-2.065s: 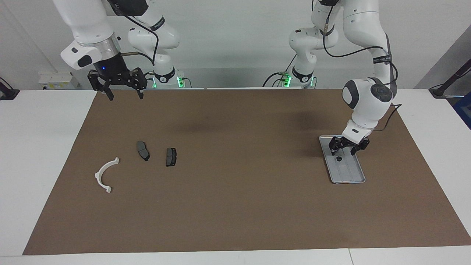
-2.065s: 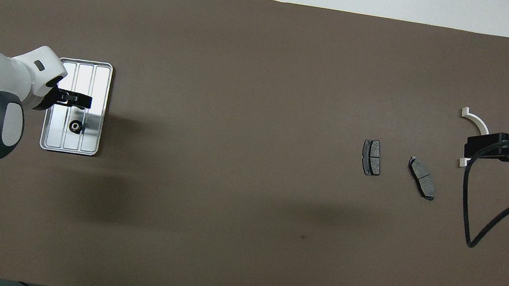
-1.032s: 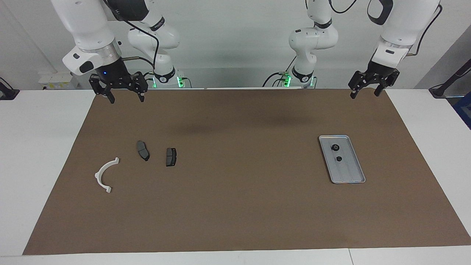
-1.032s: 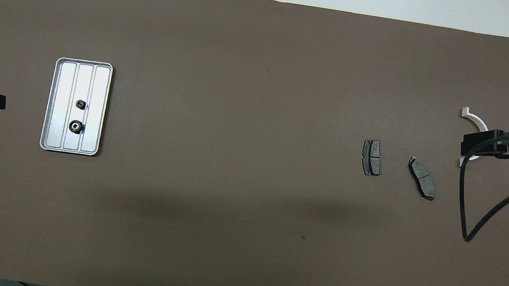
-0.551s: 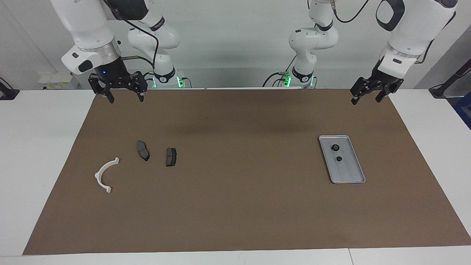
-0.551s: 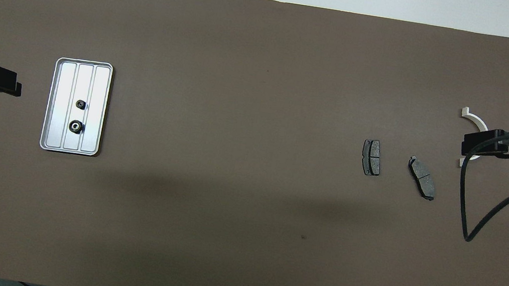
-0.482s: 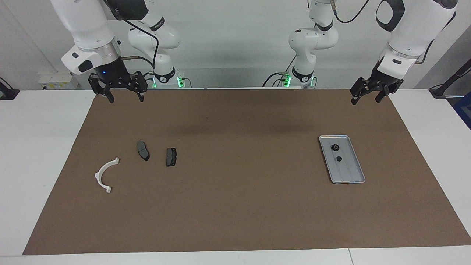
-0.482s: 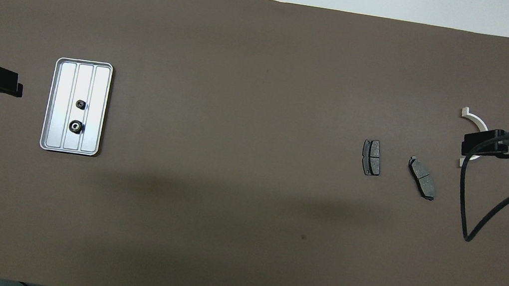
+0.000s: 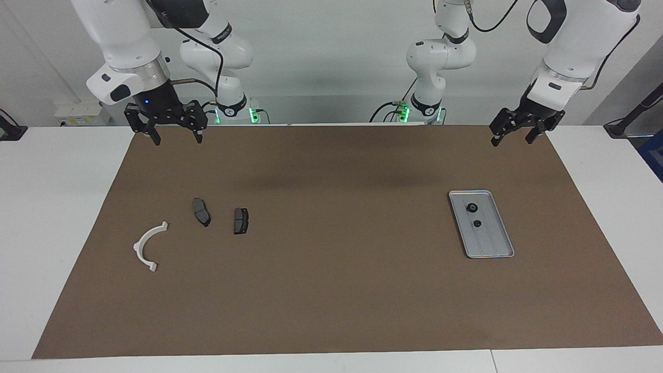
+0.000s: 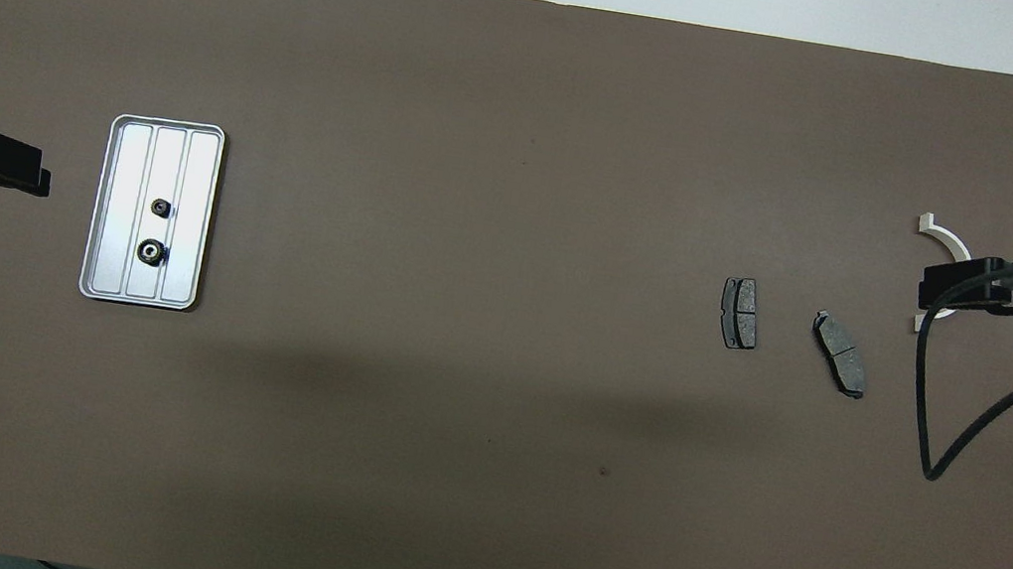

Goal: Pick bearing gear from pile to tray

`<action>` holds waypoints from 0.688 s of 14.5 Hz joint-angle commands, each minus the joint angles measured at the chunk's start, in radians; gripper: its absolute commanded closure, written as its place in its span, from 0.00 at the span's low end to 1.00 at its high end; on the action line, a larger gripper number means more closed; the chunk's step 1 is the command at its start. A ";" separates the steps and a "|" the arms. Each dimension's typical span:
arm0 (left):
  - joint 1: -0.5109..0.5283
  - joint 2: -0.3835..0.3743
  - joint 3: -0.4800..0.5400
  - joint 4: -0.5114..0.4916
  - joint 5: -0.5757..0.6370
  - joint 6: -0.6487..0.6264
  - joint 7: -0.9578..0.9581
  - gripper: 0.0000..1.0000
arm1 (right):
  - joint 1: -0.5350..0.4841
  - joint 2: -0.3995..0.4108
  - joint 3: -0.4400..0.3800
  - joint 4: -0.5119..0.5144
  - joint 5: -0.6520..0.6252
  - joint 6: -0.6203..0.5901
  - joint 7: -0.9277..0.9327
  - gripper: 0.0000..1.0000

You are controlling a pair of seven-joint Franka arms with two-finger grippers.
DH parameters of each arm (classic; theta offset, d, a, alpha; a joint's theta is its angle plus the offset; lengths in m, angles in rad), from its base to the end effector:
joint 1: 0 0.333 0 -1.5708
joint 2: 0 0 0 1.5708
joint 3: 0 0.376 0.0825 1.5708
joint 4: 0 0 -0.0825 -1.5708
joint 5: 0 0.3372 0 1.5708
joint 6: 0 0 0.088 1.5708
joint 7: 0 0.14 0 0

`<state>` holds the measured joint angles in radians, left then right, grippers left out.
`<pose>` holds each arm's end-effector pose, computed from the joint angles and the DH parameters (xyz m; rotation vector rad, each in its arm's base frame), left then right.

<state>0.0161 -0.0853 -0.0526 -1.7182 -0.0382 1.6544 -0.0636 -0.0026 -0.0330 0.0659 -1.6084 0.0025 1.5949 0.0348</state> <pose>0.4823 -0.0239 0.6380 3.1065 0.0466 0.0306 0.4973 0.0325 0.6542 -3.1398 -0.0447 -0.0304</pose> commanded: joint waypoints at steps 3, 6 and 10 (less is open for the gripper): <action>-0.022 0.006 0.008 0.020 -0.012 -0.018 0.016 0.00 | -0.008 -0.008 0.005 -0.002 0.017 0.005 0.019 0.00; -0.021 0.004 0.010 0.020 -0.011 -0.016 0.018 0.00 | -0.007 -0.011 0.005 -0.002 0.017 0.004 0.019 0.00; -0.021 0.006 0.011 0.028 -0.008 -0.057 0.022 0.00 | -0.007 -0.011 0.005 -0.002 0.017 0.008 0.019 0.00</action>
<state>0.0046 -0.0853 -0.0531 -1.7179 -0.0382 1.6475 -0.0560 -0.0025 -0.0338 0.0659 -1.6068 0.0025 1.5949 0.0348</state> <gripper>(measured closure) 0.000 0.000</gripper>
